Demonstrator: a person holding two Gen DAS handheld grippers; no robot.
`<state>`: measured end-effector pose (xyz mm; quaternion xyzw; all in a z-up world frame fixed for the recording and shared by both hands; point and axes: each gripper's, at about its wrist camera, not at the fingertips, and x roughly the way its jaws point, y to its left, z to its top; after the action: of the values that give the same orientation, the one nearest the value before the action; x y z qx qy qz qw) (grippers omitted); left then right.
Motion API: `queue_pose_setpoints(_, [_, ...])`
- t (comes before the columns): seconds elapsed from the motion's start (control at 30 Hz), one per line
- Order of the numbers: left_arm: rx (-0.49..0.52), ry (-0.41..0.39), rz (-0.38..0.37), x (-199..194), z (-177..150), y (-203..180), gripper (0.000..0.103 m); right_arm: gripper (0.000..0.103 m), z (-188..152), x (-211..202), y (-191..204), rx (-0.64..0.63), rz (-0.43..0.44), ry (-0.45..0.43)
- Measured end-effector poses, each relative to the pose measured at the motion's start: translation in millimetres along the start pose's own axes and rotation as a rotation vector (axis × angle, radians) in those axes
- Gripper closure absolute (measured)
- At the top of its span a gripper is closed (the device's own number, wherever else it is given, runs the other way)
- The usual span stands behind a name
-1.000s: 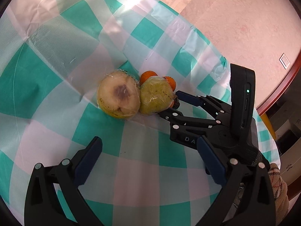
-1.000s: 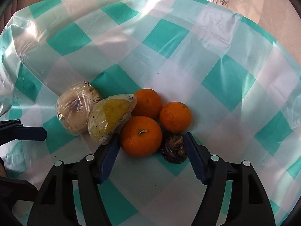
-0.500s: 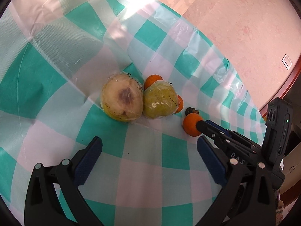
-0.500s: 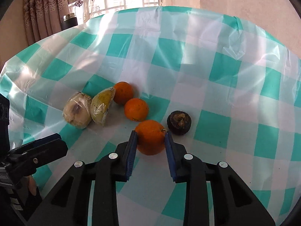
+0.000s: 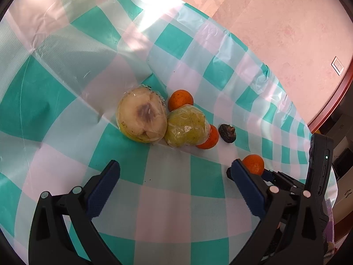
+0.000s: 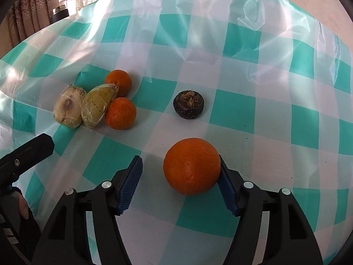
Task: Organize fruits
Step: 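Grasp the plastic-wrapped yellow-green fruit with the left tool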
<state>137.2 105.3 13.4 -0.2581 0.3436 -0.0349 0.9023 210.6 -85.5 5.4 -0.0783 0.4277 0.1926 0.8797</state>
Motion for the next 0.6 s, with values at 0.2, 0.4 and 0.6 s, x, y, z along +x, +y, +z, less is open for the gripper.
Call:
queue_pose_setpoints(0.2, [0.002,0.002,0.016,1,0,-1,0.002,0.061,-23,-20,-18,0.122,-0.049,-0.019])
queue_pose_setpoints(0.4, [0.144,0.014,0.047,2,-3,-24,0.002,0.061,-72,-56,-48,0.408,0.103,-0.103])
queue_pose_setpoints(0.6, [0.266,0.097,0.079,13,-4,-40,0.002,0.061,-81,-62,-62,0.517,0.199,-0.145])
